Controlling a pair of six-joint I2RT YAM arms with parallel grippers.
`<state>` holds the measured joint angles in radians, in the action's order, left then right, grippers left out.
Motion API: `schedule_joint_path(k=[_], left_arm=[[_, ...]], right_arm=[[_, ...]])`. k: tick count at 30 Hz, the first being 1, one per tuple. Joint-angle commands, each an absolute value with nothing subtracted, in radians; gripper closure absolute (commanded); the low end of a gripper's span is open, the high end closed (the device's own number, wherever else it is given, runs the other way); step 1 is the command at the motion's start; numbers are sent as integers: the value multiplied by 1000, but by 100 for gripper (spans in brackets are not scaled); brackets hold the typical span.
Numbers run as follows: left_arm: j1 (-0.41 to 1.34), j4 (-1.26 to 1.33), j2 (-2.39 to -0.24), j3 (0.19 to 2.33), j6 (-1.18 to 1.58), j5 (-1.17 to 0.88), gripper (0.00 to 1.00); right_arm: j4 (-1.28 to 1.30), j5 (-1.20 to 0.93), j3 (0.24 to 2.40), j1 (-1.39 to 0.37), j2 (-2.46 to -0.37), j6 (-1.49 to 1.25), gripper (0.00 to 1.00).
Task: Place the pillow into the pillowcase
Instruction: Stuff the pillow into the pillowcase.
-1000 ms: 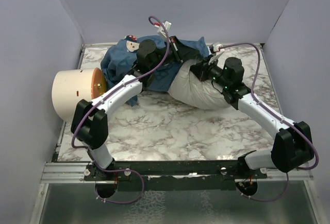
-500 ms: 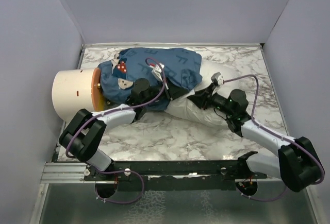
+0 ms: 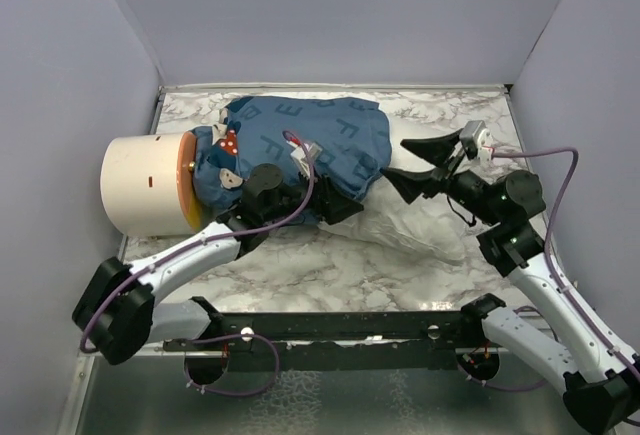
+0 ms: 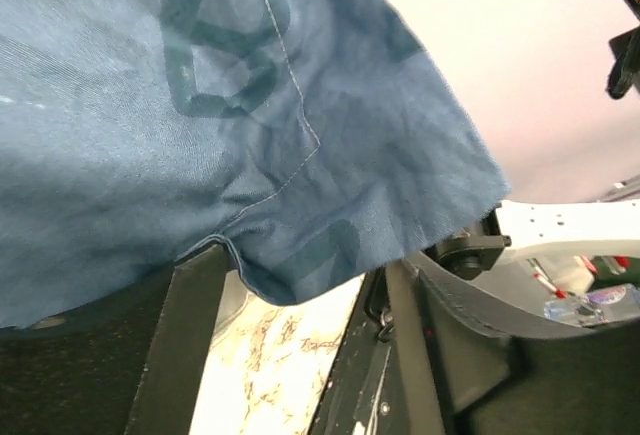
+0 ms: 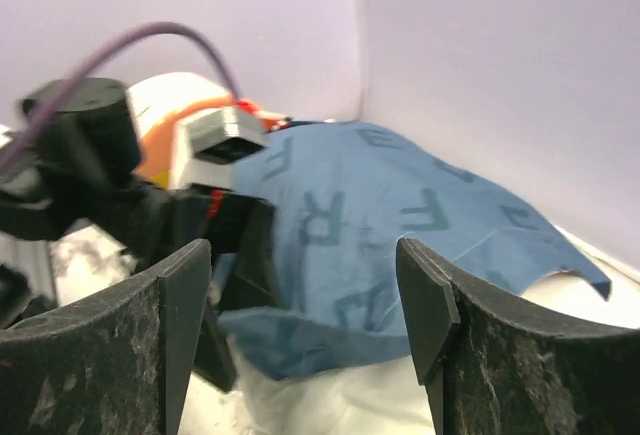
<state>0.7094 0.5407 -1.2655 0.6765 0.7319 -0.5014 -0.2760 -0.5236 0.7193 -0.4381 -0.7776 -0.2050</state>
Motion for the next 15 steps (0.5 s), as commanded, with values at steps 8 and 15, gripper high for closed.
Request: schedule_joint_path(k=[8, 15], left_arm=[[660, -157, -1038, 997, 347, -293, 18], [635, -380, -1348, 1463, 303, -180, 20]], right_arm=[[-179, -459, 811, -208, -995, -387, 27], [-171, -395, 729, -150, -1019, -458, 27]])
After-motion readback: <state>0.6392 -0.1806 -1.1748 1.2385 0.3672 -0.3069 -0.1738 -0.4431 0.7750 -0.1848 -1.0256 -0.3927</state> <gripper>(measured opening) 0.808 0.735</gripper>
